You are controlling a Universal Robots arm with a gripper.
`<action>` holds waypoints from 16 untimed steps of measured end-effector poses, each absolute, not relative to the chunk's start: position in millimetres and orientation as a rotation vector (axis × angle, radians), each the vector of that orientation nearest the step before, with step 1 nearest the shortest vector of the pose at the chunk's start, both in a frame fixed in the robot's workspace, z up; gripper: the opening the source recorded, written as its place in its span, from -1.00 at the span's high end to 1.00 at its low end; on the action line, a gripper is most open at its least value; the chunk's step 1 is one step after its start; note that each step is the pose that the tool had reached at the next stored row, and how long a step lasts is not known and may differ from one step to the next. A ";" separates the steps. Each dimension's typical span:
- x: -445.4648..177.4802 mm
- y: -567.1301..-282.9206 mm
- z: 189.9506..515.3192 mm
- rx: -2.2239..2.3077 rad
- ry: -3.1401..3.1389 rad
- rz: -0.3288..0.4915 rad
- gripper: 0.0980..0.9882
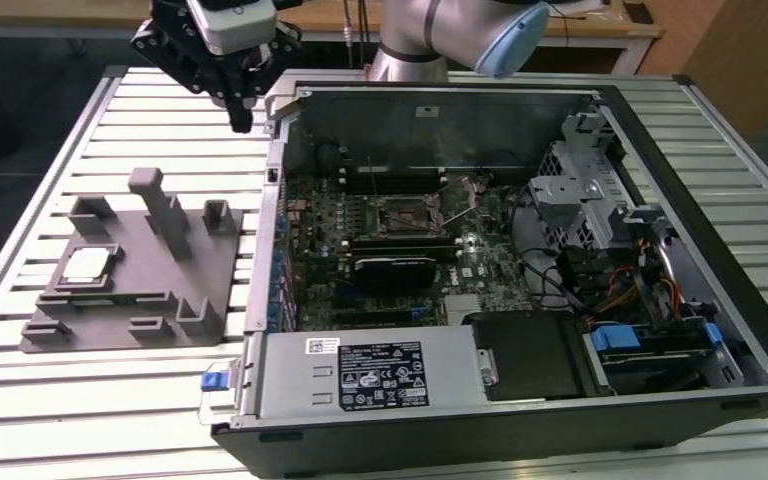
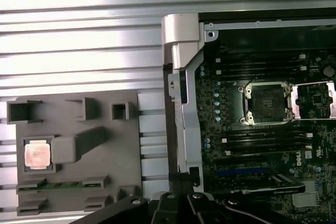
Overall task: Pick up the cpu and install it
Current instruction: 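Reach for the cpu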
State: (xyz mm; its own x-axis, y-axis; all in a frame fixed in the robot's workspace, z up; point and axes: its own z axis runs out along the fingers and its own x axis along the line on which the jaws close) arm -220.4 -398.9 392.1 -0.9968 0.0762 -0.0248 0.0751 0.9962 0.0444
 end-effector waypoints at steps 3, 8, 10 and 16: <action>-226.6 -398.9 392.0 0.118 3.112 0.068 0.98; -237.1 -399.0 391.9 0.118 3.112 0.068 0.98; -241.4 -398.9 391.8 0.118 3.112 0.068 0.98; -254.4 -398.9 391.6 0.118 3.112 0.068 0.98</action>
State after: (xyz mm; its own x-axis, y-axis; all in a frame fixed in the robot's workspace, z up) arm -254.4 -398.9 391.6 -0.9968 0.0762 -0.0252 0.0750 0.9962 0.0444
